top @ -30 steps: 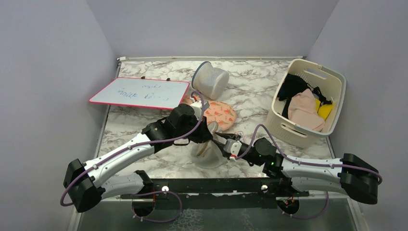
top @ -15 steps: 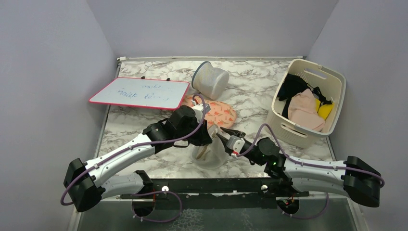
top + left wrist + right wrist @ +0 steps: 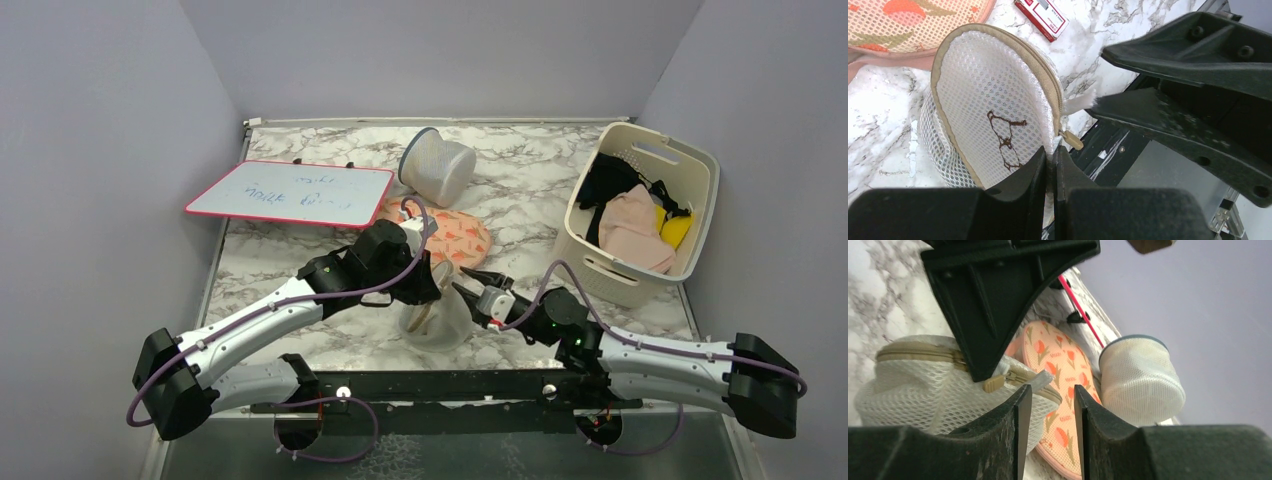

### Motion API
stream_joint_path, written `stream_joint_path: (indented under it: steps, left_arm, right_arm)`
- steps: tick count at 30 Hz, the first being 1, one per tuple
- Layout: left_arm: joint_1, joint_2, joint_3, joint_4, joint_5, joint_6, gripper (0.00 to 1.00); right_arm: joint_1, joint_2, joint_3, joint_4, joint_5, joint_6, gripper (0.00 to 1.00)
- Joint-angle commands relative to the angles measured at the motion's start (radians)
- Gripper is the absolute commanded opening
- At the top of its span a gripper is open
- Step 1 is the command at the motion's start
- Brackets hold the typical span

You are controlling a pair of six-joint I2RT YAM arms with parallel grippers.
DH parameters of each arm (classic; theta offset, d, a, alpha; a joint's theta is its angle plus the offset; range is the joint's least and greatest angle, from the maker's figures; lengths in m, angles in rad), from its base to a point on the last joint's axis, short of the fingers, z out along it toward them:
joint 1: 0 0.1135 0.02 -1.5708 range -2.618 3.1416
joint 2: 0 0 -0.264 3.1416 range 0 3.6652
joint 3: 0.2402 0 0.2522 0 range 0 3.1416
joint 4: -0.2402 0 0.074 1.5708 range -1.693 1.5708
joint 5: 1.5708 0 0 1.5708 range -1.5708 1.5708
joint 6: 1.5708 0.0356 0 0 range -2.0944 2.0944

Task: Unzip the laundry bag and remove the bra

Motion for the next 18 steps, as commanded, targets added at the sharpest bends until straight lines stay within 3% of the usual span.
stream_joint_path:
  steps: [1, 7, 18]
  left_arm:
    - [-0.003, -0.017, 0.002, -0.024, 0.006, 0.010, 0.00]
    - [-0.002, -0.007, 0.016, -0.024, 0.006, 0.015, 0.00]
    - [-0.002, -0.014, 0.008, -0.025, 0.011, 0.009, 0.00]
  right_arm:
    - [-0.002, -0.088, -0.025, -0.085, -0.132, 0.027, 0.36]
    - [-0.002, -0.058, -0.032, -0.052, -0.324, 0.033, 0.36]
    - [-0.002, 0.069, -0.028, 0.092, -0.195, 0.031, 0.35]
